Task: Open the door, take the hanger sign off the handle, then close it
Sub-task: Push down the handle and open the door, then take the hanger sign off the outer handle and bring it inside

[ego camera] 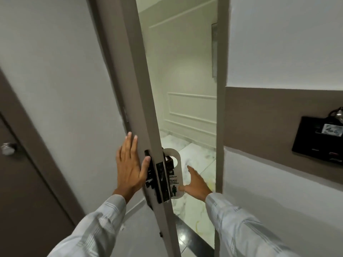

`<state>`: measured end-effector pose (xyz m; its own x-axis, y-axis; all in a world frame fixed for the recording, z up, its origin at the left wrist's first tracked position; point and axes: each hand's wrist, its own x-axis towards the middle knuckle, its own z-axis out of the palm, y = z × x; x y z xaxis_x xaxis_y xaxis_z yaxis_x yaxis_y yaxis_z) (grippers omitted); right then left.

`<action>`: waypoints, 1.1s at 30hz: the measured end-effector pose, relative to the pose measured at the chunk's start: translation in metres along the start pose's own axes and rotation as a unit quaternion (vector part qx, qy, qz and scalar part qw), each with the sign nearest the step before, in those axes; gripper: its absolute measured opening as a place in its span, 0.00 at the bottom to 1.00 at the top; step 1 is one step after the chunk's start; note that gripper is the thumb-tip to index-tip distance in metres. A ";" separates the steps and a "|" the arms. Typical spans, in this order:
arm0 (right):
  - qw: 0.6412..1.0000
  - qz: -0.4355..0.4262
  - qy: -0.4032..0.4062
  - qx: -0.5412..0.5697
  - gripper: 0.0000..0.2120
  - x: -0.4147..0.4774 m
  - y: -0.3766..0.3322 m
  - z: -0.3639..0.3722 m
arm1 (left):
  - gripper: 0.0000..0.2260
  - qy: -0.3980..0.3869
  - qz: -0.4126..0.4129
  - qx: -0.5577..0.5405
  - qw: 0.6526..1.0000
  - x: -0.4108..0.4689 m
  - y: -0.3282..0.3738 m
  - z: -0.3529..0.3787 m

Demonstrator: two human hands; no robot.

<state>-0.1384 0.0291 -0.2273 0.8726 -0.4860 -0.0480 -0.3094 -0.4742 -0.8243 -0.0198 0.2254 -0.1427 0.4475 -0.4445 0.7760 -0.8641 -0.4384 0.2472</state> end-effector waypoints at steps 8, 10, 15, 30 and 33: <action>0.996 0.060 -0.026 0.056 0.25 0.016 -0.020 0.068 | 0.34 0.000 0.074 0.108 0.991 -0.025 0.006 -0.043; 0.996 0.079 -0.013 0.040 0.15 0.015 -0.024 0.079 | 0.36 -0.020 0.057 0.125 0.990 -0.031 0.002 -0.050; 0.996 0.065 0.060 0.031 0.11 0.020 -0.047 0.092 | 0.38 -0.034 0.045 0.156 0.986 -0.038 -0.012 -0.064; 0.915 -0.130 0.240 -0.296 0.10 -0.139 0.078 0.034 | 0.15 -0.191 -0.198 -0.136 0.952 -0.194 0.099 0.022; 0.869 -0.105 0.201 -0.440 0.12 -0.223 0.137 0.017 | 0.14 -0.320 -0.313 -0.254 0.858 -0.226 0.151 0.061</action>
<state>-0.3691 0.0857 -0.3390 0.7970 -0.4547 0.3976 -0.4834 -0.8748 -0.0313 -0.2376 0.2114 -0.3160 0.7548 -0.6549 -0.0372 -0.3252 -0.4229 0.8458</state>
